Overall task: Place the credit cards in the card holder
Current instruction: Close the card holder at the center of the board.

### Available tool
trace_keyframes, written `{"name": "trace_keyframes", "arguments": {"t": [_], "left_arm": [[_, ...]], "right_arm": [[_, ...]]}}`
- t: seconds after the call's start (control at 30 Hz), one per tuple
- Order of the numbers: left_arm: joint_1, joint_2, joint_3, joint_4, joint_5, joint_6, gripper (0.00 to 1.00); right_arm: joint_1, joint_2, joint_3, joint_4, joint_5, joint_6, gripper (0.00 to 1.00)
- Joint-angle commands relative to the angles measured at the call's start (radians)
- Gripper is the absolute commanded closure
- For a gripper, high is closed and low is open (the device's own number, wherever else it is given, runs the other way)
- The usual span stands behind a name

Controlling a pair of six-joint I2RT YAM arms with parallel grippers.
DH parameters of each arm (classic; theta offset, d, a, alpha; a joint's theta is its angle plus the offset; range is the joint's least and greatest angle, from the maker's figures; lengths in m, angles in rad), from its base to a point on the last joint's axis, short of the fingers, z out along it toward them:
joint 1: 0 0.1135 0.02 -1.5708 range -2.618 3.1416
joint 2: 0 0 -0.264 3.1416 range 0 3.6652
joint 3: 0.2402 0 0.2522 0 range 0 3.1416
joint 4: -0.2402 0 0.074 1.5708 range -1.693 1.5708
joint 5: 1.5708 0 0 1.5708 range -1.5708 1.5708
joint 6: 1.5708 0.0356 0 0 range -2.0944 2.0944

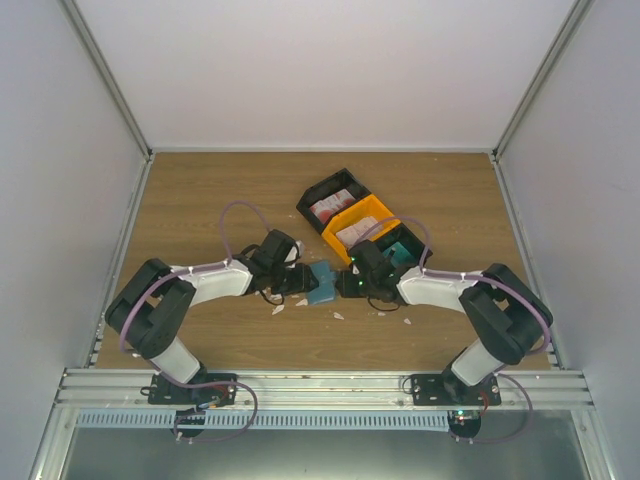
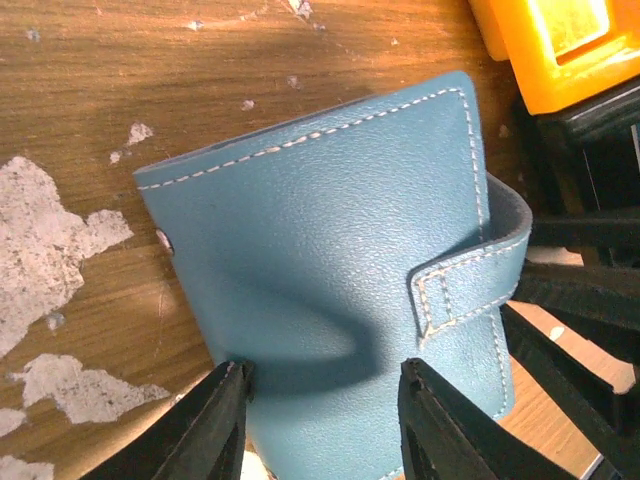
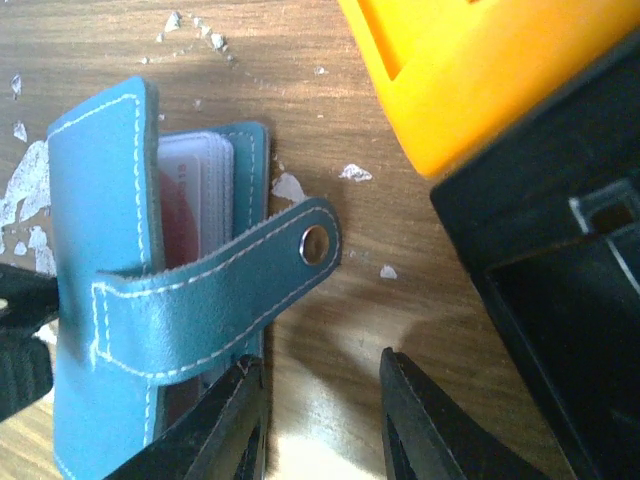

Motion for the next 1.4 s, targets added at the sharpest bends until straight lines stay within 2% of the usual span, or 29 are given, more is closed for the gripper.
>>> {"name": "trace_keyframes", "arguments": {"t": [0.0,0.17,0.27,0.47,0.63,0.83,1.1,1.3,1.37], "left_arm": [[0.008,0.047,0.009,0.007,-0.017,-0.003,0.58],[0.007,0.057,0.003,0.001,-0.022,0.001,0.63],[0.006,0.08,0.02,-0.029,-0.037,0.008,0.63],[0.004,0.074,0.008,-0.013,-0.032,0.005,0.63],[0.004,0.05,-0.004,-0.002,-0.029,0.006,0.61],[0.012,0.028,-0.029,0.023,-0.013,-0.008,0.53],[0.051,0.097,-0.07,0.187,0.188,-0.071,0.51],[0.067,0.134,-0.072,0.264,0.239,-0.08,0.58],[0.076,0.138,-0.077,0.287,0.239,-0.071,0.63]], "right_arm": [[-0.007,-0.071,0.006,-0.025,-0.033,-0.041,0.67],[-0.007,-0.176,-0.004,-0.096,0.034,-0.029,0.69],[-0.008,-0.189,0.001,-0.05,-0.024,-0.06,0.68],[-0.007,-0.029,0.093,-0.033,-0.156,-0.104,0.65],[-0.007,0.065,0.104,-0.109,-0.087,-0.096,0.71],[-0.011,0.116,0.099,-0.154,-0.047,-0.085,0.75],[-0.066,0.148,-0.006,0.0,-0.194,-0.072,0.75],[-0.095,0.139,-0.057,0.099,-0.301,-0.082,0.75],[-0.104,0.129,-0.071,0.129,-0.331,-0.085,0.75]]}}
